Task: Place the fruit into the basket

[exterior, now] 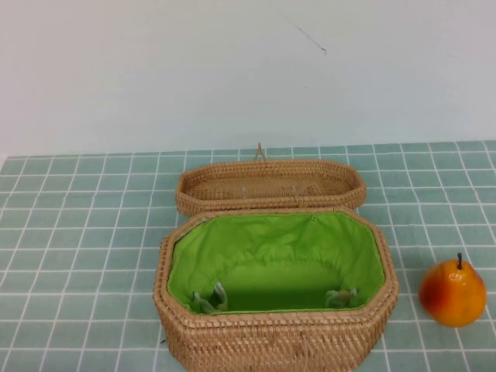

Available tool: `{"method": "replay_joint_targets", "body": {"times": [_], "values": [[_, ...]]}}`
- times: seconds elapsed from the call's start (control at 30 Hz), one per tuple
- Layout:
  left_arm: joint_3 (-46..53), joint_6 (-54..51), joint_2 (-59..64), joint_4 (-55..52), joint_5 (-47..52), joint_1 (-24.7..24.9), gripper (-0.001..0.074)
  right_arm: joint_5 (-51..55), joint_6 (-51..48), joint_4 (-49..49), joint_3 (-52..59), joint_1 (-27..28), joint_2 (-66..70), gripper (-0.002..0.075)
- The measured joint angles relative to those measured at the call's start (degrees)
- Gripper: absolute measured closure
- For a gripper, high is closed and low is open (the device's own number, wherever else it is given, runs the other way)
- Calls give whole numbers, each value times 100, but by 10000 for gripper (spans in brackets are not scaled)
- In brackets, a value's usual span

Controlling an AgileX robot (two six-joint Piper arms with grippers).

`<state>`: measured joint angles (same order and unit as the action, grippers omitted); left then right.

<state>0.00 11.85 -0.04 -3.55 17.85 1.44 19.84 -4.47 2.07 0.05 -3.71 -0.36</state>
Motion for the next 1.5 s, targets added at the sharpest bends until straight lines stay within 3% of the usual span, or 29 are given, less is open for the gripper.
{"method": "replay_joint_targets", "body": {"times": [1.37,1.5], "values": [[0,-9,0,0,0,0,738,0,23,10,0,0,8,728],[0,-9,0,0,0,0,738,-593,11,10,0,0,8,728]]}}
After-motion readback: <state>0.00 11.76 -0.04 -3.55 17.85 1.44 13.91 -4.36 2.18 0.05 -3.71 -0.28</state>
